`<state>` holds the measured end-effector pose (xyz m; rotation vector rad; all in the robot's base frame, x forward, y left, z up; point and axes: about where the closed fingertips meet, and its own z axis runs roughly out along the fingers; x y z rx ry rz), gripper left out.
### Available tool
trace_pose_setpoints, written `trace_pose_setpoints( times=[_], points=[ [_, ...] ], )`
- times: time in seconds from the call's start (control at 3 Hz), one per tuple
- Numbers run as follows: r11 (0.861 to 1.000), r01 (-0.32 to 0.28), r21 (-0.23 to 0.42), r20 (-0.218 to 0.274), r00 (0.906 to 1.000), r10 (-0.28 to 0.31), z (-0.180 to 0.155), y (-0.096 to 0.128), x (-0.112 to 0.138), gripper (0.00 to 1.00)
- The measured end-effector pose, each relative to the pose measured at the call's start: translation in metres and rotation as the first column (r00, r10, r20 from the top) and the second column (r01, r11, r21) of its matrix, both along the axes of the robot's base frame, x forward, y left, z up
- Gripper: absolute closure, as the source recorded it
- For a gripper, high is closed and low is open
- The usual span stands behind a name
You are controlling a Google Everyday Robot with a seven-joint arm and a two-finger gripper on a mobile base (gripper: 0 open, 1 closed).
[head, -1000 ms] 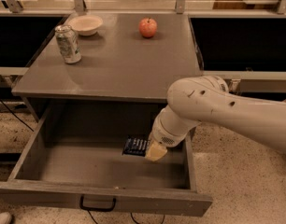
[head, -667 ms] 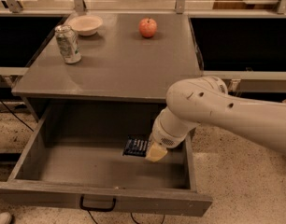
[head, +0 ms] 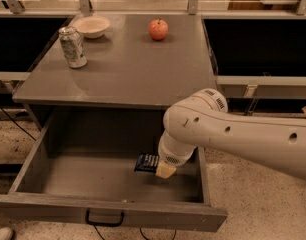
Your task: Place rxbar blueberry into top drawer
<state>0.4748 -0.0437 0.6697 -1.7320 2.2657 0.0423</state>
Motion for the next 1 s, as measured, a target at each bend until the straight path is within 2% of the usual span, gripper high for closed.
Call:
trace_pose_setpoints(
  times=[0.33,1.0],
  points=[
    [1.0,-0.005,0.002,-0.012,0.9999,0.005,-0.006,0.002,-0.002,1.0],
    [0.999,-0.03,0.017,-0.083,0.9961,0.031,-0.037,0.016,-0.014,1.0]
  ],
)
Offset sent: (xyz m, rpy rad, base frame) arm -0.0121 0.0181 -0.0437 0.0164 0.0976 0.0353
